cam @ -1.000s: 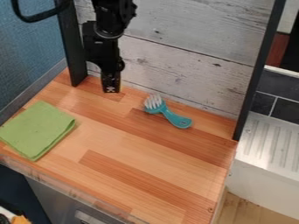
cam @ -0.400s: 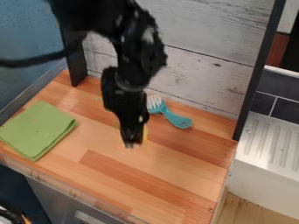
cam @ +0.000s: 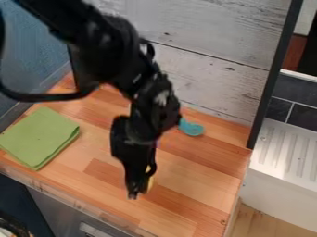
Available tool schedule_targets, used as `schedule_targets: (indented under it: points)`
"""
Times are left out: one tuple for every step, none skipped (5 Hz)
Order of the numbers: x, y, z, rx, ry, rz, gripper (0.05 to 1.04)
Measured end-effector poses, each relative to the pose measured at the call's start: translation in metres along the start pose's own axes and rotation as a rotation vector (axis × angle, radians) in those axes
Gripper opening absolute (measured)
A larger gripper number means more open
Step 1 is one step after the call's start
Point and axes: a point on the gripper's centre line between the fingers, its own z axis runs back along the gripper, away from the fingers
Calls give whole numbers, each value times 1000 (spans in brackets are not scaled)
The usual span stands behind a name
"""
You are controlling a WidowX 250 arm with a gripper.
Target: Move the yellow corn to the right lower side of the table
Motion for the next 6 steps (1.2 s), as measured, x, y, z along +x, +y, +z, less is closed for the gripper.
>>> schedule_targets:
  points:
    - [0, 5, -17, 32, -21, -23, 557]
    - [3, 2, -25, 38, 5, 10, 557]
    - [3, 2, -26, 42, 12, 2, 605]
    - [9, 2, -24, 66, 26, 30, 907]
    - [10, -2, -8, 46, 36, 20, 1016]
    - [18, -9, 13, 8, 52, 40, 1008]
